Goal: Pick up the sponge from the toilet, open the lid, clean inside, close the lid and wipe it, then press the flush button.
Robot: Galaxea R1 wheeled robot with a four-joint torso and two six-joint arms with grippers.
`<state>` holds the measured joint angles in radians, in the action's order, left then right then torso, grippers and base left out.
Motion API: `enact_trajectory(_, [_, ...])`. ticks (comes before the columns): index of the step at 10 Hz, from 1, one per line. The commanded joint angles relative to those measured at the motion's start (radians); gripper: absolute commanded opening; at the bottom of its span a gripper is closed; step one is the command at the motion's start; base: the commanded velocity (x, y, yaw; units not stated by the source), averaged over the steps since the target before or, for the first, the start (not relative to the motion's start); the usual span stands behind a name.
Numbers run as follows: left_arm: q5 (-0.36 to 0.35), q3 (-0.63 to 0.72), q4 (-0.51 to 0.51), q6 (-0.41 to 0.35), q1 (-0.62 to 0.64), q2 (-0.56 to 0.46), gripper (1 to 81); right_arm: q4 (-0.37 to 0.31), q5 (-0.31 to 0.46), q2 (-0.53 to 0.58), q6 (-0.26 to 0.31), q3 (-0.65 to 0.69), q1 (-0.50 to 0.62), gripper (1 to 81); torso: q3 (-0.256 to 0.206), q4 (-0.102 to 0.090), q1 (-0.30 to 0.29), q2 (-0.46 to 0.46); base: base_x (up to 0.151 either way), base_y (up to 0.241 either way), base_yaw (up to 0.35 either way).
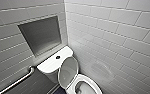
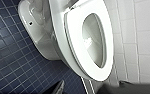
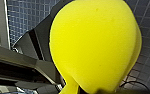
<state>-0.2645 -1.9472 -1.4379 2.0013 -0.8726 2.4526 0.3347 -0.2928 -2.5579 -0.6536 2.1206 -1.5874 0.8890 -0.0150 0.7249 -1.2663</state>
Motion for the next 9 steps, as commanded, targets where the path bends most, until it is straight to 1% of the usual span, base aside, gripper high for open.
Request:
enact_trajectory(1, [-0.002, -0.073, 0.134, 0.108, 0.158, -0.036, 81.1, 0.027, 0.017, 0.002, 0.003, 0.016, -0.029, 1.0, 0.0, 0.0, 0.0, 0.0, 0.0, 0.0, 0.0])
enact_trajectory(2, [-0.022, -0.104, 0.193, 0.137, 0.177, -0.032, 81.1, 0.027, 0.017, -0.009, 0.003, 0.025, -0.029, 1.0, 0.0, 0.0, 0.0, 0.0, 0.0, 0.0, 0.0])
enact_trajectory(3, [-0.027, -0.125, 0.236, 0.151, 0.194, -0.027, 81.1, 0.026, 0.017, -0.014, 0.002, 0.031, -0.029, 1.0, 0.0, 0.0, 0.0, 0.0, 0.0, 0.0, 0.0])
enact_trajectory(5, [-0.027, -0.136, 0.274, 0.154, 0.236, -0.024, 81.1, 0.026, 0.017, -0.015, 0.0, 0.031, -0.032, 1.0, 0.0, 0.0, 0.0, 0.0, 0.0, 0.0, 0.0])
enact_trajectory(6, [-0.024, -0.139, 0.315, 0.156, 0.249, -0.023, 81.1, 0.026, 0.017, -0.017, 0.0, 0.028, -0.032, 1.0, 0.0, 0.0, 0.0, 0.0, 0.0, 0.0, 0.0])
enact_trajectory(8, [-0.025, -0.16, 0.441, 0.154, 0.25, -0.012, 81.1, 0.026, 0.017, -0.017, 0.0, 0.031, -0.032, 1.0, 0.0, 0.0, 0.0, 0.0, 0.0, 0.0, 0.0])
enact_trajectory(9, [-0.025, -0.176, 0.464, 0.154, 0.26, -0.001, 81.1, 0.026, 0.017, -0.017, 0.0, 0.031, -0.032, 1.0, 0.0, 0.0, 0.0, 0.0, 0.0, 0.0, 0.0])
